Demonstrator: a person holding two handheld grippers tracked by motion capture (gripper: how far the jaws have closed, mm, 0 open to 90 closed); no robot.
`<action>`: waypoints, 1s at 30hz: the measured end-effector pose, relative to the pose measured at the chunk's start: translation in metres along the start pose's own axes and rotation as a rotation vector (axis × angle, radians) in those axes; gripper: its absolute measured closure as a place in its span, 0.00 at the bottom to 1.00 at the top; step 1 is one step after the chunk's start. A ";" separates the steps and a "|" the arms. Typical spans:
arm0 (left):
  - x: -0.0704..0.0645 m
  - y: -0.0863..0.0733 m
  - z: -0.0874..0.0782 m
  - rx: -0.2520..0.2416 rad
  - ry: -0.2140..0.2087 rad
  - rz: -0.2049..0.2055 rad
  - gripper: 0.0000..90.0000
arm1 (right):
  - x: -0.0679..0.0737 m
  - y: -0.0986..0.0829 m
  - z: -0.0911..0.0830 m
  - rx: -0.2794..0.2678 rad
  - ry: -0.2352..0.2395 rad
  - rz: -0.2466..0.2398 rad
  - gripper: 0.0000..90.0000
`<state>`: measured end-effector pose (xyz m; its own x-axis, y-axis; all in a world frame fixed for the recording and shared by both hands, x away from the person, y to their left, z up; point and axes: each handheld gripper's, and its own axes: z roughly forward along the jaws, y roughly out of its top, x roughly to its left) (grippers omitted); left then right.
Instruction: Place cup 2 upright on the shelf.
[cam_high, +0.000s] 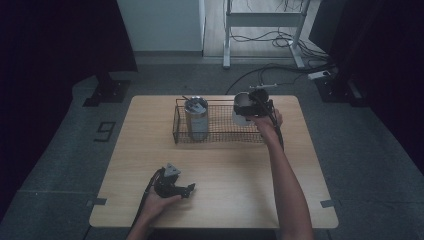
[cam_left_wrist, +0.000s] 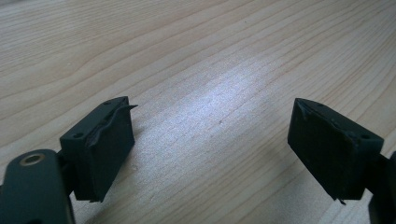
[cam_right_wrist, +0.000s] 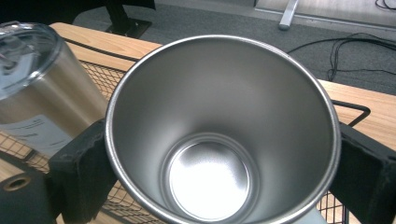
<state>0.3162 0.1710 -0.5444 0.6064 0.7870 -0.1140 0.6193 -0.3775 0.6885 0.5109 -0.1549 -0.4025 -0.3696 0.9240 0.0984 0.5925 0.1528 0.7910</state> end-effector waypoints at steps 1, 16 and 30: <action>0.000 0.000 0.000 0.000 0.000 0.000 0.16 | -0.001 0.000 0.002 0.002 -0.002 -0.001 0.07; 0.000 0.000 0.000 -0.001 0.003 0.003 0.16 | -0.006 0.000 0.022 0.027 -0.023 0.000 0.07; 0.001 -0.001 0.000 -0.003 0.003 0.005 0.16 | -0.011 -0.010 0.041 0.067 -0.041 0.000 0.07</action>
<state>0.3162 0.1718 -0.5449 0.6081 0.7864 -0.1083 0.6145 -0.3800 0.6913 0.5382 -0.1525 -0.4358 -0.3409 0.9373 0.0721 0.6392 0.1749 0.7489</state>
